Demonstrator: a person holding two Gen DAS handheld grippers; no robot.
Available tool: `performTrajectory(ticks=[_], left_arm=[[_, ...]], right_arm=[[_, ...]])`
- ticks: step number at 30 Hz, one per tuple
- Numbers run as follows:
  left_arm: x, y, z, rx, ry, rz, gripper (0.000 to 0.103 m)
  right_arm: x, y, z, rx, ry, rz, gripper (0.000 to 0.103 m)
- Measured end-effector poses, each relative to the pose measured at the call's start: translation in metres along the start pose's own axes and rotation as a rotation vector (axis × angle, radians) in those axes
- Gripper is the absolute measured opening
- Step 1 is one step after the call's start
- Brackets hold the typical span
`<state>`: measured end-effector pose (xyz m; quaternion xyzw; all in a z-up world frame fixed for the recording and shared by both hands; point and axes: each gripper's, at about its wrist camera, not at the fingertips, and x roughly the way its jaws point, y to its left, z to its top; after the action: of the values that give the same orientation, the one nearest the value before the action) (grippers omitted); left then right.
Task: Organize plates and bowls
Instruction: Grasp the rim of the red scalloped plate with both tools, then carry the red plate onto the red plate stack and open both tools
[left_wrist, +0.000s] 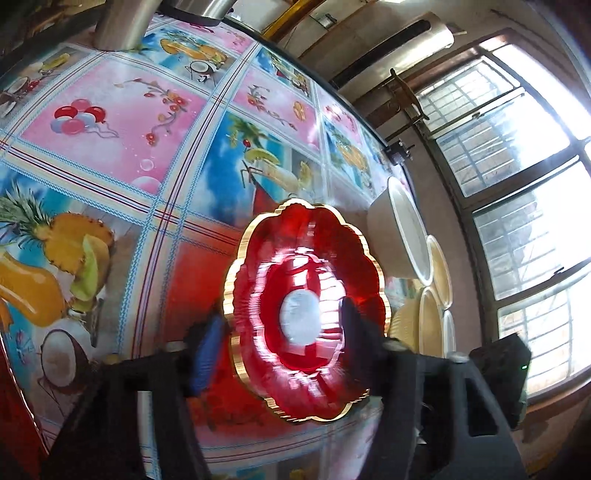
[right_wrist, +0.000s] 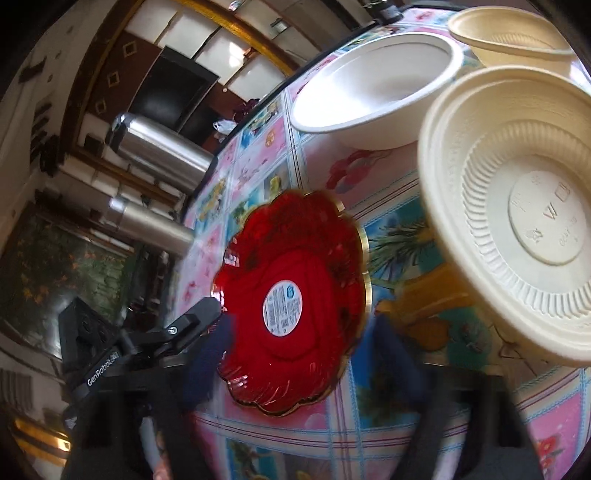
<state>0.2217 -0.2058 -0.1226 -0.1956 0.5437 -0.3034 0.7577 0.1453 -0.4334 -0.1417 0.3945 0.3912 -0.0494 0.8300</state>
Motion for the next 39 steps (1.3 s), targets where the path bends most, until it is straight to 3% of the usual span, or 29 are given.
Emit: performTrajectory(ticks=[2, 4, 7, 13, 23, 27, 32, 39], left_arm=[[-0.001, 0.001, -0.002, 0.027, -0.014, 0.046, 0.042], [-0.002, 0.004, -0.002, 0.028, -0.014, 0.052, 0.033], [-0.002, 0.005, -0.003, 0.041, -0.017, 0.074, 0.013], [-0.009, -0.009, -0.013, 0.097, -0.042, 0.106, 0.006], [-0.093, -0.018, -0.051, 0.146, -0.231, 0.126, 0.007], [-0.138, -0.002, -0.071, 0.145, -0.309, 0.18, 0.007], [-0.189, 0.041, -0.084, 0.072, -0.381, 0.254, 0.008], [-0.217, 0.095, -0.086, -0.011, -0.405, 0.361, 0.009]], right_arm=[[0.002, -0.005, 0.001, -0.003, -0.003, -0.042, 0.013], [0.001, -0.017, 0.003, 0.06, 0.005, 0.003, 0.012], [-0.003, -0.018, 0.002, 0.054, -0.023, -0.021, 0.011], [-0.017, -0.016, -0.003, 0.042, -0.087, -0.026, 0.011], [-0.044, 0.03, -0.042, -0.106, -0.184, 0.058, 0.01], [-0.042, 0.07, -0.062, -0.191, -0.164, 0.112, 0.01], [-0.02, 0.131, -0.093, -0.318, -0.099, 0.149, 0.01], [0.018, 0.187, -0.134, -0.417, -0.003, 0.144, 0.01]])
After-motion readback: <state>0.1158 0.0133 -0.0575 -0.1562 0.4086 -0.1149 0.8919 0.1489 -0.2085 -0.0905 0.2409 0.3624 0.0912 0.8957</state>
